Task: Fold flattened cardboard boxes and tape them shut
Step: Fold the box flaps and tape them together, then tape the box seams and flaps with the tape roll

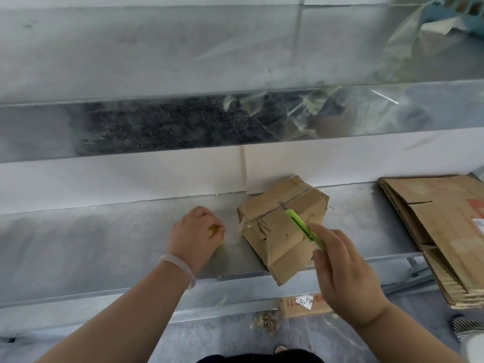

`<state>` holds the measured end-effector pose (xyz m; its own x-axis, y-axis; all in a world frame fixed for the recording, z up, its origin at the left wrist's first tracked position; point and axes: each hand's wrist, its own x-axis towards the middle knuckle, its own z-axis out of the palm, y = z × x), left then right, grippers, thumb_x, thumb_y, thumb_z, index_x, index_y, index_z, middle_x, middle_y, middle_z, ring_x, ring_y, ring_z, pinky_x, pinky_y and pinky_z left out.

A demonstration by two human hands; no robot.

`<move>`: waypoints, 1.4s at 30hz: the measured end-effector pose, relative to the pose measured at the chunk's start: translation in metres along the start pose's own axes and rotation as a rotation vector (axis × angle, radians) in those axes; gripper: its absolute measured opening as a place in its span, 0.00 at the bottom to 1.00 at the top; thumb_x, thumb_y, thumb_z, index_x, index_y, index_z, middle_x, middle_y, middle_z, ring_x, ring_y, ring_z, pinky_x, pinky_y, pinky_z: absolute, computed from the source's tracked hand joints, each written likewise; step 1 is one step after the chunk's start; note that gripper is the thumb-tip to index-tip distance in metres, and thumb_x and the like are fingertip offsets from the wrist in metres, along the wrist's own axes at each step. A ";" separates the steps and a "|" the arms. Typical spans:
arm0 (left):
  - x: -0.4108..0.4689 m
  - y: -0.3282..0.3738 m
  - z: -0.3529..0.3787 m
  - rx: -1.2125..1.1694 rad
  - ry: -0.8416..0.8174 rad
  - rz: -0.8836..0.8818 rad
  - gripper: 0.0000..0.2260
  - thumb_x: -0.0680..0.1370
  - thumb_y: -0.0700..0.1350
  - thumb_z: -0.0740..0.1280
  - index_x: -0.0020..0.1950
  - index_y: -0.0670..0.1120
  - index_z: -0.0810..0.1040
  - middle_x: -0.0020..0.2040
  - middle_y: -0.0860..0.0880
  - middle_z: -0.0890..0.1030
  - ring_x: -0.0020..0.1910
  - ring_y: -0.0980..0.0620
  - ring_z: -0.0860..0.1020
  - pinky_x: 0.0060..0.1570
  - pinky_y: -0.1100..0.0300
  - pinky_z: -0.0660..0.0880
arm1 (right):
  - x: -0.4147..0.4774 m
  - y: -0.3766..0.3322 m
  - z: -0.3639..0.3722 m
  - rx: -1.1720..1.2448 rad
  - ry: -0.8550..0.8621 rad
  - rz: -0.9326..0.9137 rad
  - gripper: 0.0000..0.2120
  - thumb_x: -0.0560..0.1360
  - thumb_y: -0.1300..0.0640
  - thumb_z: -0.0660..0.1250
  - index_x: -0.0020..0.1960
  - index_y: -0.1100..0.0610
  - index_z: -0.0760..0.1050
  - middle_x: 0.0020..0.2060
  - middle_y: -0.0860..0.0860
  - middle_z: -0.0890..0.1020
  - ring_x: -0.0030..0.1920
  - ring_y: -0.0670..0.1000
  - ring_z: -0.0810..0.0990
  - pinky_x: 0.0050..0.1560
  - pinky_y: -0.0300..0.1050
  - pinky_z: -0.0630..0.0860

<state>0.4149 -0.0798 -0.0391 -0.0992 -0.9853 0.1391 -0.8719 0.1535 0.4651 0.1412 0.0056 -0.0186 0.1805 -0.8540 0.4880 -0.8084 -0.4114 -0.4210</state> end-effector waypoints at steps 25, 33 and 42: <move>-0.058 -0.019 0.032 0.456 0.187 0.110 0.09 0.72 0.48 0.63 0.40 0.53 0.83 0.45 0.54 0.82 0.40 0.48 0.80 0.49 0.53 0.67 | 0.075 0.104 0.006 0.349 -0.214 0.561 0.19 0.83 0.56 0.56 0.73 0.49 0.68 0.69 0.47 0.72 0.69 0.48 0.68 0.72 0.45 0.61; -0.052 0.090 0.031 -0.360 0.202 -0.293 0.20 0.83 0.47 0.56 0.75 0.46 0.63 0.70 0.56 0.66 0.70 0.61 0.62 0.70 0.65 0.57 | 0.094 0.064 0.005 0.527 -0.497 0.653 0.23 0.84 0.50 0.53 0.79 0.45 0.56 0.74 0.42 0.64 0.75 0.48 0.60 0.67 0.41 0.58; -0.034 0.123 0.043 -0.801 0.147 -0.667 0.22 0.83 0.47 0.58 0.77 0.50 0.60 0.59 0.58 0.74 0.60 0.57 0.71 0.60 0.62 0.65 | 0.068 0.055 0.014 0.504 -0.520 0.742 0.25 0.83 0.49 0.54 0.79 0.44 0.55 0.67 0.42 0.70 0.61 0.47 0.71 0.61 0.45 0.68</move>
<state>0.2907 -0.0303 -0.0241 0.3905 -0.8776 -0.2782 -0.1510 -0.3592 0.9210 0.1169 -0.0798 -0.0193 0.0489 -0.9298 -0.3649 -0.5084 0.2913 -0.8104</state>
